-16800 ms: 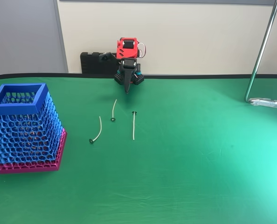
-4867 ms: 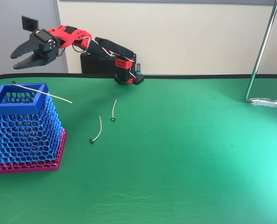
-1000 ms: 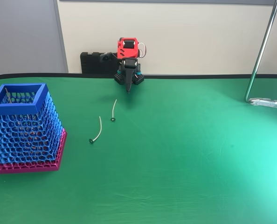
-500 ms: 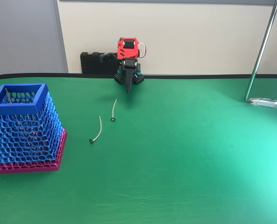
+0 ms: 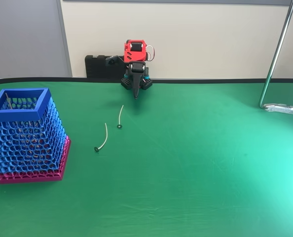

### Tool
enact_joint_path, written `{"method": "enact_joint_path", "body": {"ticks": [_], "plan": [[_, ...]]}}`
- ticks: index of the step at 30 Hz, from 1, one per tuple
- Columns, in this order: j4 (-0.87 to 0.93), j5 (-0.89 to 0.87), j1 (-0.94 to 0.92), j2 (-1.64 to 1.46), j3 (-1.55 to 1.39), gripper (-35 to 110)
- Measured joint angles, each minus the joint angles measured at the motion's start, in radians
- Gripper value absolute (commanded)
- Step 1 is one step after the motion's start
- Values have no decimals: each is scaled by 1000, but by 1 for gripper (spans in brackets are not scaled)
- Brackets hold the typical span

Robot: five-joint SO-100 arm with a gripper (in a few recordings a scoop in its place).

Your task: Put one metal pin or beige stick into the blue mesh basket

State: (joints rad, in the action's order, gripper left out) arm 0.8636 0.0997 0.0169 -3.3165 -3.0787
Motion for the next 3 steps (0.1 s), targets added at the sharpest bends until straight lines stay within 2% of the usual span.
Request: {"method": "enact_joint_path", "body": {"ticks": [3], "plan": [[0,0,0,0,0,1]]}}
